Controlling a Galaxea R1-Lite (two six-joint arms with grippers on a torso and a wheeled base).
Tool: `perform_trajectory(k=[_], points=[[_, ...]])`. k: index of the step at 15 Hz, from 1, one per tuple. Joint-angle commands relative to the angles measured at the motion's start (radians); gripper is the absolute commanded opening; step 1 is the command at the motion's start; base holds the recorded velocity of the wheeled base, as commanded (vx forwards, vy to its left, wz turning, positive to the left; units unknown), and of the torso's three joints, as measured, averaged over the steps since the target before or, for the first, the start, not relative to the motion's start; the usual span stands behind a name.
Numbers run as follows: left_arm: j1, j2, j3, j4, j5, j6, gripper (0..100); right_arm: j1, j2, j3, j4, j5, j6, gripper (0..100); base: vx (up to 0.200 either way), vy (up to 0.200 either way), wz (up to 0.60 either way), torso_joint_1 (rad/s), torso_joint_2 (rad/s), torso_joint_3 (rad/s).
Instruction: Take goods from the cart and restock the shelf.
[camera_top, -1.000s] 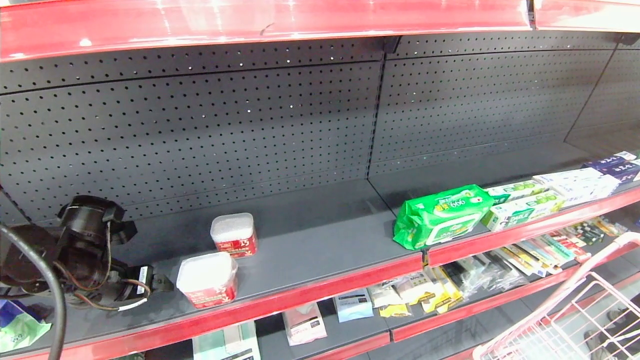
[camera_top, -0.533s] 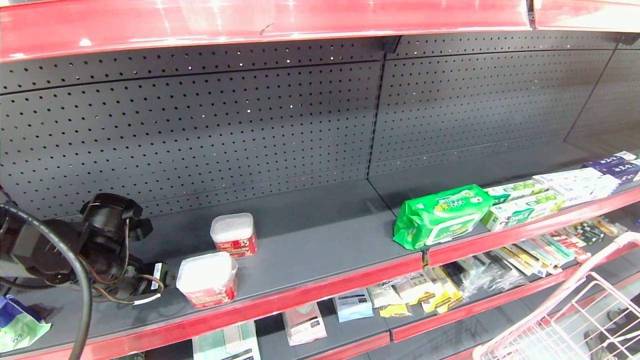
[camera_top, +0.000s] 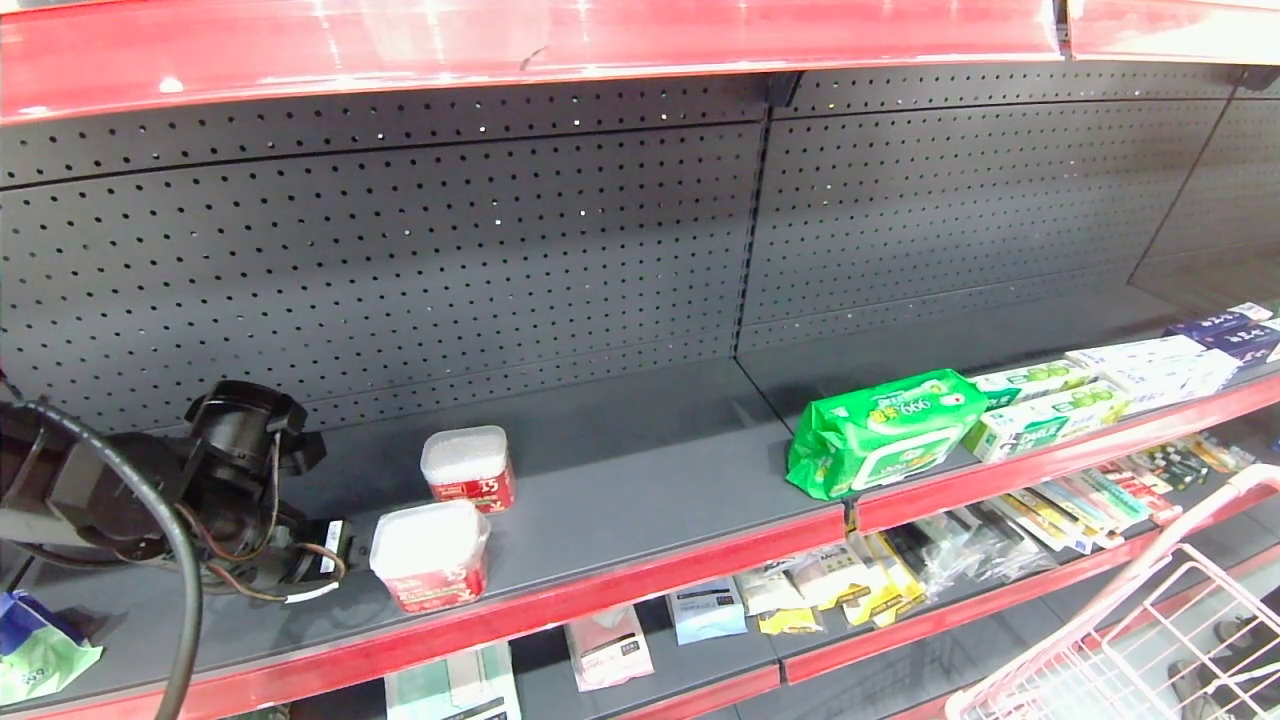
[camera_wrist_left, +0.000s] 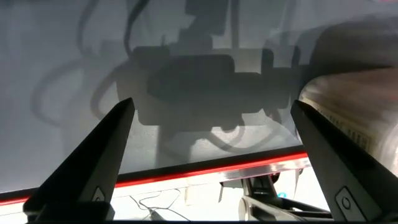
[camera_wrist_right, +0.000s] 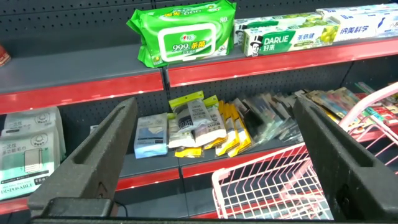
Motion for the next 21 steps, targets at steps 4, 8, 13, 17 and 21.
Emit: perform_trajectory(k=[4,8,13,17,21], points=[[-0.016,-0.003,-0.005,0.000,0.000,0.000,100,0.001,0.002,0.000,0.000,0.000,0.000,100,0.000,0.000,0.00,0.000,0.00,0.000],[-0.027,-0.001,-0.010,0.000,0.000,0.000,100,0.001,0.002,0.000,0.000,0.001,0.000,100,0.000,0.000,0.00,0.000,0.00,0.000],[-0.036,0.007,-0.013,0.000,0.003,0.000,100,0.001,0.002,0.000,0.000,0.000,0.000,100,0.000,0.000,0.00,0.000,0.00,0.000],[-0.036,0.011,-0.019,0.000,0.003,0.000,100,0.001,0.002,0.000,0.000,0.000,0.000,100,0.000,0.000,0.00,0.000,0.00,0.000],[-0.036,0.016,-0.019,0.000,0.003,0.000,100,0.001,0.002,0.000,0.000,0.000,0.000,100,0.000,0.000,0.00,0.000,0.00,0.000]])
